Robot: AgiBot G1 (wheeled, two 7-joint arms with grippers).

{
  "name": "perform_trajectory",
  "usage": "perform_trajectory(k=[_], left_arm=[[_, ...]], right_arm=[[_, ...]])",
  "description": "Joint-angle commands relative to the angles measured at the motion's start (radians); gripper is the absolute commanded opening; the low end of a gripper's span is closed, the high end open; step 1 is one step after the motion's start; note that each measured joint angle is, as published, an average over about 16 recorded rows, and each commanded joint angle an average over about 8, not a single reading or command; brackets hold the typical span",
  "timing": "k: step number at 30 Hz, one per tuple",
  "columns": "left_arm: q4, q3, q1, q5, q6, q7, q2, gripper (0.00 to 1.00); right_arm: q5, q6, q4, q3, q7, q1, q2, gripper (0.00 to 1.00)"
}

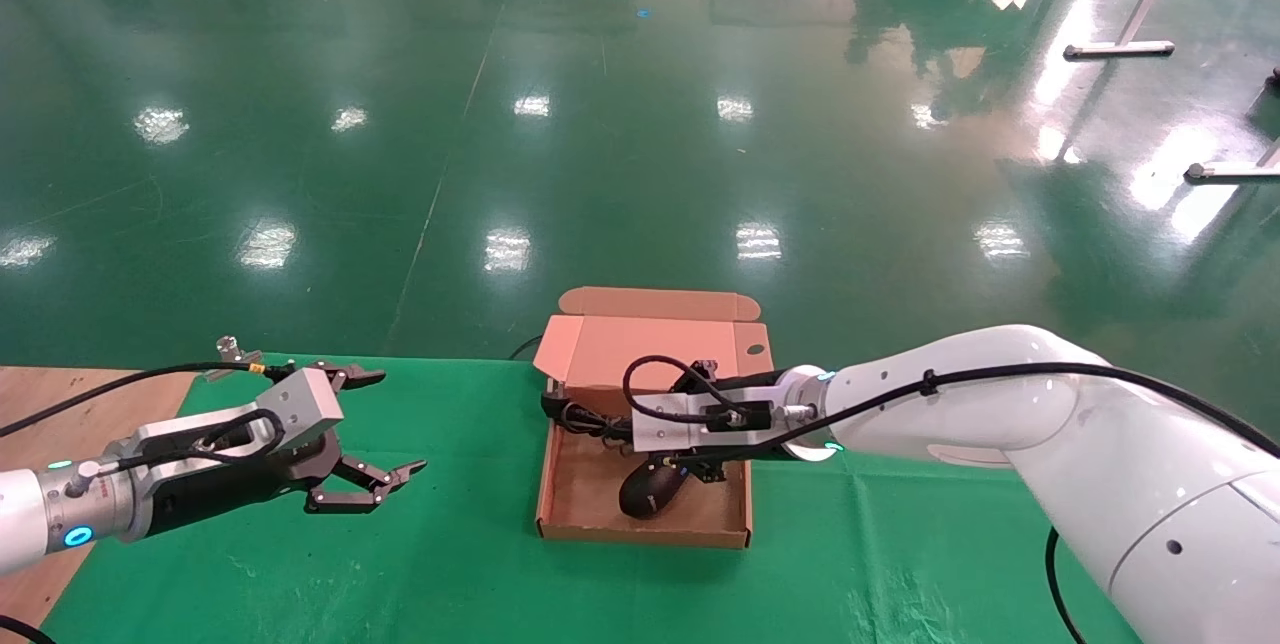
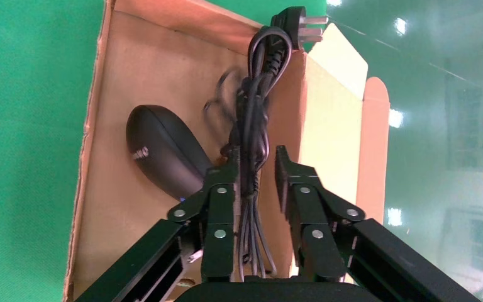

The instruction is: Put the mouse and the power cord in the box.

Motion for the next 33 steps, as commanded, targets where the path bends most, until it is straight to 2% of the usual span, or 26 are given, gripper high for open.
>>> perform_trajectory(k=[1,11,33], left_arm=[[0.001,0.001,-0.001,0.001,-0.002,0.000,0.001,1.00],[-0.073,-0.058,0.027,-0.017,0.058,-0.069,-0.019,1.00],[-0.339,-0.274,0.128,-0.079,0.273,-0.318,-0.090,1.00]], right_arm=[[-0.002,-0.005,-0.003,0.004,0.000,0.003,-0.001,1.00],[0.060,-0.062,0.054,0.062,0.035,-0.032,0.052,1.00],[0.381,-0.322,0.346,0.331,0.208,-0.222,0.332,1.00]])
